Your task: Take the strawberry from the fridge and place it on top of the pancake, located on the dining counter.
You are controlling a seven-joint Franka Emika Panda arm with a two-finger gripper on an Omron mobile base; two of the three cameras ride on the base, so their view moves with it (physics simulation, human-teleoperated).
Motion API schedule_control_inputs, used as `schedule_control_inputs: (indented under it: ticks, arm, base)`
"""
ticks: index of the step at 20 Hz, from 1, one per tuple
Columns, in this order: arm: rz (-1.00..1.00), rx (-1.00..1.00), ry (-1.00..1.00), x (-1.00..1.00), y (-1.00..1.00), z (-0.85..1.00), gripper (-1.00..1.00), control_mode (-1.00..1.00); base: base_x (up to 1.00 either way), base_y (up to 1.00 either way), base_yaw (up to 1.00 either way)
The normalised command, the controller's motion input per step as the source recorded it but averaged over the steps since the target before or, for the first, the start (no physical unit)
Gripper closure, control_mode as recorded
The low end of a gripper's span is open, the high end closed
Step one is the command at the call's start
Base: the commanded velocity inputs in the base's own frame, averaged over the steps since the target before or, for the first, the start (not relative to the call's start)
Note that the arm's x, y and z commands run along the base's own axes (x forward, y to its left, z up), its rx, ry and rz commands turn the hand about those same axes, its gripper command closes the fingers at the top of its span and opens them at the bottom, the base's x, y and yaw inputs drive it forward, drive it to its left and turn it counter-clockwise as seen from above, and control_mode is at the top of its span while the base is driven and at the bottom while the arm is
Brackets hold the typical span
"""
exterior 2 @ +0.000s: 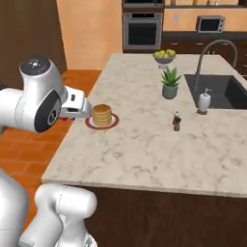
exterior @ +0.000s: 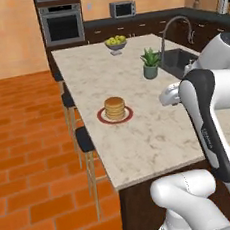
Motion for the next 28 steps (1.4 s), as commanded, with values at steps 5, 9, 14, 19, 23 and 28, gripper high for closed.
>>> schedule_control_inputs:
  ticks: [5,9,14,19,23,28]
  arm:
    - [0.00,0.00,0.00,0.00,0.00,0.00,1.00,1.00]
    - [0.00,0.00,0.00,0.00,0.00,0.00,1.00,1.00]
    - [0.00,0.00,0.00,0.00,0.00,0.00,1.00,1.00]
    - [0.00,0.00,0.00,0.00,0.00,0.00,1.00,1.00]
    - [0.00,0.00,0.00,0.00,0.00,0.00,1.00,1.00]
    - [0.00,0.00,0.00,0.00,0.00,0.00,1.00,1.00]
  base:
    - [-0.41,0.00,0.81]
    - [-0.37,-0.16,0.89]
    - [-0.27,-0.27,0.84]
    - [0.65,-0.39,0.61]
    - [0.97,0.04,0.51]
    - [0.96,0.18,0.51]
